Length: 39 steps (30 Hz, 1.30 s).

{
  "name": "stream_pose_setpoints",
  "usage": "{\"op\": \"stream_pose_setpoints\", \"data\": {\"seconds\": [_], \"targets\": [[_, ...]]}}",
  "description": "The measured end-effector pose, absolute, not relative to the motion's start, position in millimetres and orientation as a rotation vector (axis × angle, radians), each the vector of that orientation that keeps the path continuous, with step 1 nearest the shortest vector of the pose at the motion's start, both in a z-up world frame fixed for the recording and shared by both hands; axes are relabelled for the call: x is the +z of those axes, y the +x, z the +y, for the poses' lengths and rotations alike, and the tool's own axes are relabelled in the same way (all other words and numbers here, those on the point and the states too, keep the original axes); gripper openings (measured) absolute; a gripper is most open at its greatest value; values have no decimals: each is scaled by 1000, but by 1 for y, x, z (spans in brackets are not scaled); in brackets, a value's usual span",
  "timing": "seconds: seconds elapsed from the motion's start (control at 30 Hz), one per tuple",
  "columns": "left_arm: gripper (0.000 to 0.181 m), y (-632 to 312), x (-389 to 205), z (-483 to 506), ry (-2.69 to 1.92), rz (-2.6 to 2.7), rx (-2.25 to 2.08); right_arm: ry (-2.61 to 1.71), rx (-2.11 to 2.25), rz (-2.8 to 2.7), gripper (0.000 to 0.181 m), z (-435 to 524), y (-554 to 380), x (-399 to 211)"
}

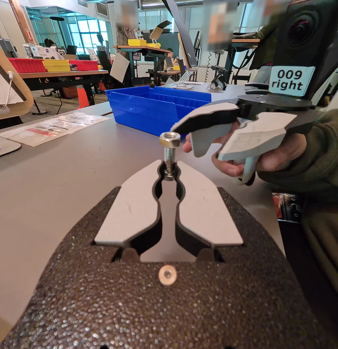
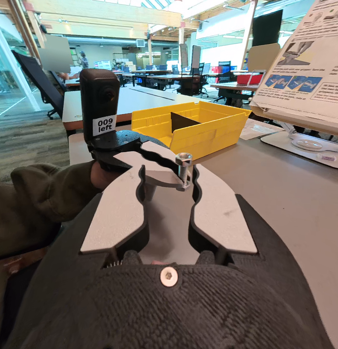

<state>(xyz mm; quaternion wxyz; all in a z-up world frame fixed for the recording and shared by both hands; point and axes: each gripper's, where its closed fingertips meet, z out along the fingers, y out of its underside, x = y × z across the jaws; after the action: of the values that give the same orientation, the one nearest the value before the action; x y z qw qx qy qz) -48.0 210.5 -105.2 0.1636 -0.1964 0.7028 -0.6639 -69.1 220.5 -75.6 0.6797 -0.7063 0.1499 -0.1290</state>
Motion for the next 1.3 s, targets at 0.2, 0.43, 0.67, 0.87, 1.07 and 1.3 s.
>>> {"op": "stream_pose_setpoints", "data": {"seconds": [0.2, 0.43, 0.67, 0.87, 1.07, 1.3], "targets": [[9, -53, -106, 204, -516, 2034, -1899, -1606, -273, 327, 58, 229, -73, -78], [9, -45, -107, 213, -609, 2007, -1878, -1611, -220, 265, 36, 228, -83, -79], [9, -51, -112, 203, -544, 2075, -1859, -1586, -257, 363, 68, 230, -71, -79], [9, -42, -110, 215, -643, 2013, -1853, -1619, -233, 244, 34, 232, -85, -82], [9, -51, -116, 203, -546, 2107, -1822, -1589, -342, 397, 75, 225, -61, -84], [9, -37, -121, 216, -684, 2074, -1742, -1658, -256, 274, 36, 232, -78, -92]]}}
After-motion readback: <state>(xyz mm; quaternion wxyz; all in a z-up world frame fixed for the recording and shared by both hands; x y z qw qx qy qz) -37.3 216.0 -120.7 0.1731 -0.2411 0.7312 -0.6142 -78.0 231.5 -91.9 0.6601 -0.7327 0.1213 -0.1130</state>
